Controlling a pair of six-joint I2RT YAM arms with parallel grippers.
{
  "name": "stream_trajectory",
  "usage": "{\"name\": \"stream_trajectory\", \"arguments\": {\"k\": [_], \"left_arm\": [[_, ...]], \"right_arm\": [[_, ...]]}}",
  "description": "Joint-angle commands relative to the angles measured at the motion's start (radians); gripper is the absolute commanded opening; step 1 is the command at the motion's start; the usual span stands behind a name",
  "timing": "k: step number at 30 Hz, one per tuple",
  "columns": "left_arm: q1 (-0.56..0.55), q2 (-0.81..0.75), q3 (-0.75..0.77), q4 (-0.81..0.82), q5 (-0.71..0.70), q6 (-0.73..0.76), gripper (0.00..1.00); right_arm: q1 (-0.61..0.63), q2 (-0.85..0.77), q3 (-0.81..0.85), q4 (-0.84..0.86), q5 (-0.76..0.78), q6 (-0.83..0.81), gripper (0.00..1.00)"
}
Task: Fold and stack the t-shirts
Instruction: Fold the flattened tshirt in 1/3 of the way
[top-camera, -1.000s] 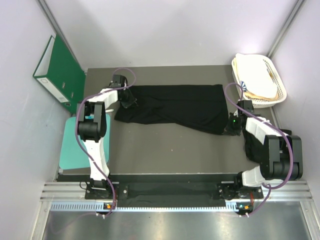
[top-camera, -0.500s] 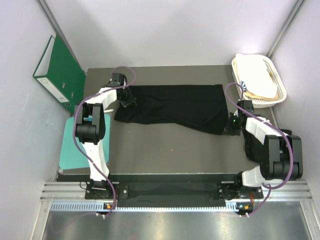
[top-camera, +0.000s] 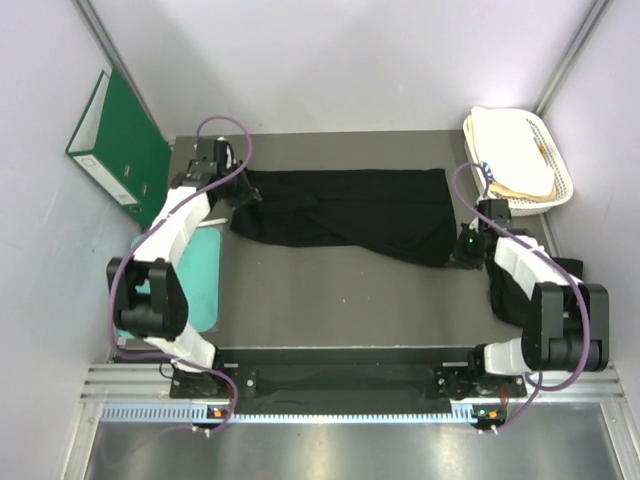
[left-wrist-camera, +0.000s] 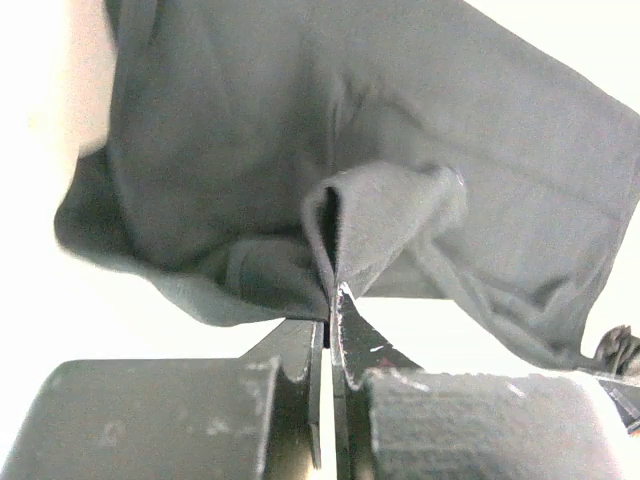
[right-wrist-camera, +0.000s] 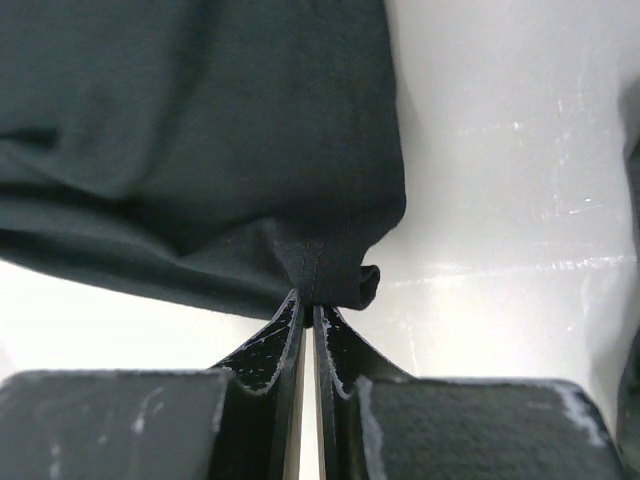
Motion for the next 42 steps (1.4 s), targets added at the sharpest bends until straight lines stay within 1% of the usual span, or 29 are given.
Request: {"name": "stream_trajectory", "arguments": {"k": [1,2,4,5,7,8,9,11,13,14,16,17,20,21,22,23,24,25,26,29,33,37,39,40,41,42], "left_arm": [[-0.002,-0.153,-0.101,-0.107,0.028,-0.002,0.0],[-0.002,-0.202,-0.147,-0.114,0.065,-0.007,0.0],[-0.002,-0.253,-0.19,-0.142,0.114,-0.024,0.0],[-0.002,-0.304,-0.243,-0.15,0.16,-0.03,0.0],[-0.002,-0.356,-0.293,-0.191,0.18,-0.056,0.0],[-0.002,-0.417,-0.317,-0.202,0.192,-0.06,0.0],[-0.002,-0.446,-0.36,-0.22,0.2,-0.065,0.0],[-0.002,-0.54,-0.402,-0.283,0.206,-0.073,0.0],[-0.002,-0.597,-0.448,-0.346,0.215,-0.08,0.0],[-0.002,-0.649,-0.466,-0.407,0.218,-0.083,0.0],[-0.002,-0.703,-0.512,-0.467,0.223,-0.099,0.0],[-0.003,-0.758,-0.532,-0.523,0.228,-0.106,0.0],[-0.002,-0.863,-0.609,-0.613,0.231,-0.148,0.0],[-0.002,-0.888,-0.626,-0.669,0.225,-0.159,0.0],[-0.003,-0.913,-0.64,-0.688,0.202,-0.172,0.0],[-0.002,-0.959,-0.663,-0.697,0.206,-0.179,0.03],[-0.002,-0.977,-0.666,-0.712,0.208,-0.189,0.17],[-0.002,-0.991,-0.664,-0.728,0.193,-0.22,0.36],[-0.002,-1.003,-0.643,-0.743,0.162,-0.24,0.98],[-0.002,-0.999,-0.618,-0.745,0.143,-0.269,0.99],[-0.002,-0.982,-0.579,-0.673,0.134,-0.243,0.99],[-0.002,-0.884,-0.575,-0.619,0.151,-0.205,0.99],[-0.002,-0.859,-0.559,-0.543,0.124,-0.196,0.99],[-0.002,-0.823,-0.528,-0.509,0.105,-0.191,0.99],[-0.002,-0.798,-0.511,-0.445,0.091,-0.186,0.99],[-0.002,-0.768,-0.487,-0.418,0.079,-0.179,0.99]], "right_arm": [[-0.012,-0.093,0.069,-0.044,-0.021,-0.03,0.04],[-0.012,-0.102,0.073,-0.059,-0.024,-0.033,0.04],[-0.012,-0.131,0.07,-0.074,-0.03,-0.04,0.04],[-0.013,-0.142,0.069,-0.087,-0.033,-0.043,0.04],[-0.013,-0.171,0.063,-0.102,-0.037,-0.048,0.04],[-0.013,-0.184,0.053,-0.108,-0.042,-0.051,0.04],[-0.013,-0.194,0.047,-0.117,-0.047,-0.053,0.04],[-0.013,-0.231,0.027,-0.131,-0.054,-0.054,0.05],[-0.013,-0.265,0.003,-0.151,-0.059,-0.057,0.05],[-0.013,-0.279,-0.005,-0.159,-0.064,-0.06,0.05],[-0.012,-0.313,-0.014,-0.174,-0.074,-0.057,0.05],[-0.012,-0.32,-0.007,-0.185,-0.08,-0.054,0.05],[-0.013,-0.322,0.006,-0.225,-0.074,-0.036,0.05],[-0.013,-0.32,0.004,-0.228,-0.08,-0.03,0.05],[-0.013,-0.32,-0.009,-0.231,-0.088,-0.022,0.05],[-0.013,-0.322,-0.017,-0.232,-0.094,-0.01,0.04],[-0.013,-0.336,-0.026,-0.229,-0.105,-0.002,0.04],[-0.013,-0.343,-0.045,-0.228,-0.111,0.006,0.04],[-0.013,-0.349,-0.051,-0.228,-0.116,0.018,0.04],[-0.013,-0.369,-0.071,-0.228,-0.13,0.029,0.05],[-0.013,-0.376,-0.074,-0.229,-0.128,0.032,0.05],[-0.013,-0.366,-0.054,-0.232,-0.123,0.033,0.05],[-0.013,-0.359,-0.043,-0.237,-0.119,0.036,0.05],[-0.013,-0.354,-0.031,-0.242,-0.113,0.038,0.05],[-0.013,-0.346,-0.025,-0.248,-0.108,0.033,0.06],[-0.013,-0.339,-0.02,-0.251,-0.105,0.032,0.08]]}}
